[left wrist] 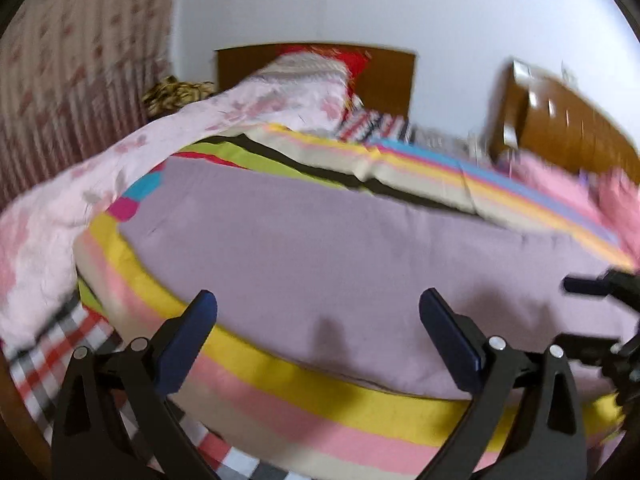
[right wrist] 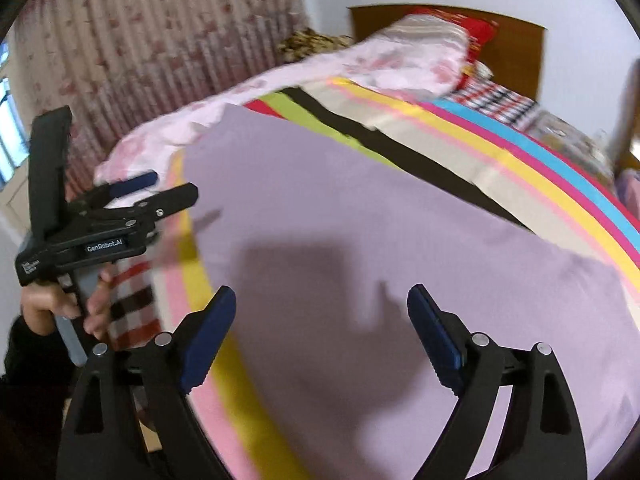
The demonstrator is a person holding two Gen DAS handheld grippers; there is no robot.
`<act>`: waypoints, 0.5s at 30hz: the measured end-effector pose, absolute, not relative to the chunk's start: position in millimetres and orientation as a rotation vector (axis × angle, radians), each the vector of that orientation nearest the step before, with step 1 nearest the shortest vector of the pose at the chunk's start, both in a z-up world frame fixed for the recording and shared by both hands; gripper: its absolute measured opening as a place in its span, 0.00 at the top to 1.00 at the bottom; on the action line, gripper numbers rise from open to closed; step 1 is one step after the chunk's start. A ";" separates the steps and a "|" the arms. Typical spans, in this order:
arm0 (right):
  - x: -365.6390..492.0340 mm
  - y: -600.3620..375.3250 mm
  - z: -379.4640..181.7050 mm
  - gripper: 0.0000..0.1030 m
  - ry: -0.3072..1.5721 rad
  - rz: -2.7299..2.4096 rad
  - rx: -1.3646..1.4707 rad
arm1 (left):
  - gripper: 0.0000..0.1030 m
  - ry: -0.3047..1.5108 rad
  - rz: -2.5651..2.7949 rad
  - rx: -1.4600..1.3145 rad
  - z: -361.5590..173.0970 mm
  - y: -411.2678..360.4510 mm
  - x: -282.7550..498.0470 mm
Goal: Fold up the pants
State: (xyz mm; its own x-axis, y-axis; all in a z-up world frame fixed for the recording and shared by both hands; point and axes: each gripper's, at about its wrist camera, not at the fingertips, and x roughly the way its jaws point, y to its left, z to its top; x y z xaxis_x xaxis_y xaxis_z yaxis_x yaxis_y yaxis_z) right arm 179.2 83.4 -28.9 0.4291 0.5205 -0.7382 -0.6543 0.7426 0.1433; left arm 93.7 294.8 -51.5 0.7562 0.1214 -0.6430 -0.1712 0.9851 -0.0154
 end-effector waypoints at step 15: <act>186.2 63.0 -29.6 0.15 0.837 0.666 -0.244 | 0.02 0.617 -0.011 -0.855 -74.8 453.6 90.7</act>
